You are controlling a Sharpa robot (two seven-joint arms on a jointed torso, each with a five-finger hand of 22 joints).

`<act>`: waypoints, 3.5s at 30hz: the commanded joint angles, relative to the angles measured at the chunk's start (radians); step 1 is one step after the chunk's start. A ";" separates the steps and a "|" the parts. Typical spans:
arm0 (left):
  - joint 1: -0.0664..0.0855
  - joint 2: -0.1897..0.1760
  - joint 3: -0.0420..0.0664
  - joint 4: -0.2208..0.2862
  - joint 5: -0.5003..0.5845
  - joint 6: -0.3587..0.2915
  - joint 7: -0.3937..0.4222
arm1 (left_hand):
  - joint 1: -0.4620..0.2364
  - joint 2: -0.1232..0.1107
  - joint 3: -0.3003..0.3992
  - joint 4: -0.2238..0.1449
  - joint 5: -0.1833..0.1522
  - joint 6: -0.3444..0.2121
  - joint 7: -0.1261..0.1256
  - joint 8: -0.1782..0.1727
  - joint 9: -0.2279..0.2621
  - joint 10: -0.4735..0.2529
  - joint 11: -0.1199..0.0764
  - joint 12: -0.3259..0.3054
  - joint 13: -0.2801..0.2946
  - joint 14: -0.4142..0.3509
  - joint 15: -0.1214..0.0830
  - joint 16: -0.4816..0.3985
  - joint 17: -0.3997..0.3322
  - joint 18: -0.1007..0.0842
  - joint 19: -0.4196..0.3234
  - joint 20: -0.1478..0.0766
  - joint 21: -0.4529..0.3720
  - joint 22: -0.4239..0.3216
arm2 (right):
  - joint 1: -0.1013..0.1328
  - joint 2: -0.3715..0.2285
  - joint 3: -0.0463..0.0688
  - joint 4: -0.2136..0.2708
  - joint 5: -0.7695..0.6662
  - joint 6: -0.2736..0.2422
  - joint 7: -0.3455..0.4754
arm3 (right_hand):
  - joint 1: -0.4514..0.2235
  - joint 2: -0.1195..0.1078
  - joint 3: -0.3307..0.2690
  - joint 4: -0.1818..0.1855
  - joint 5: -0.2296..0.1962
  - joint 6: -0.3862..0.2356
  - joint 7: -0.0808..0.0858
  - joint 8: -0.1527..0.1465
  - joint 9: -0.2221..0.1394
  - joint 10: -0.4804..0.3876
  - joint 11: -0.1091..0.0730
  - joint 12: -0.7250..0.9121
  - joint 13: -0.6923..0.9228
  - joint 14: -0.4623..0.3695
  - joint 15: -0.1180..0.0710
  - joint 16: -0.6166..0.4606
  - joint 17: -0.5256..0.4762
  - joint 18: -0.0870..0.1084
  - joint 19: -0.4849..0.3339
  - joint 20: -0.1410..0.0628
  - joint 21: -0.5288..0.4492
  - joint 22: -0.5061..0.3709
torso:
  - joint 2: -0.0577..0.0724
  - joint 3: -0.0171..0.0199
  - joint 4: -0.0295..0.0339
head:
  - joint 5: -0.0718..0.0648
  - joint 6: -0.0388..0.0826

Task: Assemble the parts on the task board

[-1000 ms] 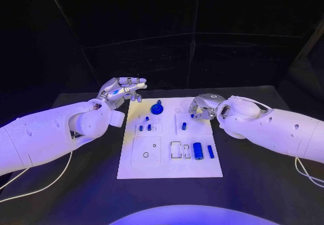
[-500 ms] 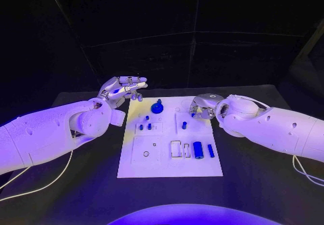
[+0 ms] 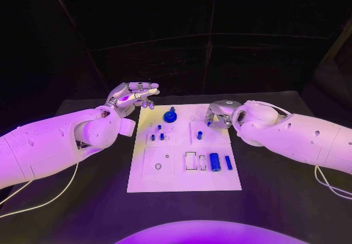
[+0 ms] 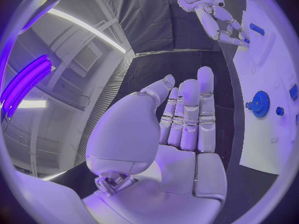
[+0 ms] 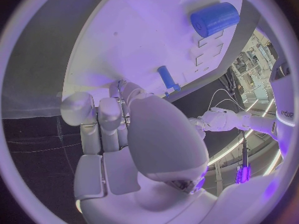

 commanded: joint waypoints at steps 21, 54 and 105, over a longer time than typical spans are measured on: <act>0.002 0.000 0.001 -0.016 0.005 0.004 0.011 | 0.014 0.000 0.000 -0.008 0.003 0.003 0.003 0.004 0.000 -0.008 0.000 0.008 0.002 -0.008 0.001 -0.004 -0.002 0.005 -0.005 -0.004 -0.004 -0.002 | -0.009 -0.064 -0.004 0.101 -0.081 -0.209 -0.039 | -0.066 -0.026 0.112 -0.055 -0.018 0.053 -0.010 0.010 0.001 0.059 -0.015 -0.002 0.006 0.015 -0.018 0.014 0.017 -0.008 0.034 -0.015 0.038 0.051 | -0.002 0.0000 -0.0014 | 0.004 0.005; 0.006 0.025 0.001 -0.057 0.005 -0.005 0.019 | 0.014 0.000 -0.003 -0.010 0.003 -0.008 0.006 0.003 -0.002 -0.017 0.003 0.012 0.001 -0.011 0.003 -0.004 -0.006 0.005 -0.006 -0.003 -0.006 -0.004 | -0.008 -0.004 -0.001 0.354 -0.052 -0.132 -0.027 | -0.095 -0.039 0.161 -0.080 -0.029 0.060 -0.011 0.006 0.000 0.068 -0.016 -0.010 0.007 0.016 -0.019 0.012 0.016 -0.009 0.035 -0.017 0.043 0.058 | 0.001 -0.0029 -0.0011 | 0.074 -0.014; 0.008 0.047 0.001 -0.063 0.005 0.014 0.008 | 0.010 0.002 -0.006 -0.009 0.003 -0.014 0.008 0.003 -0.003 -0.024 0.005 0.016 0.001 -0.013 0.005 -0.004 -0.009 0.004 -0.006 -0.002 -0.008 -0.005 | -0.095 0.124 -0.049 0.258 -0.174 -0.101 -0.030 | -0.101 -0.040 0.169 -0.087 -0.023 0.060 -0.010 0.004 0.000 0.068 -0.015 -0.012 0.007 0.016 -0.019 0.011 0.014 -0.008 0.034 -0.017 0.042 0.057 | -0.001 -0.0019 -0.0007 | 0.130 -0.055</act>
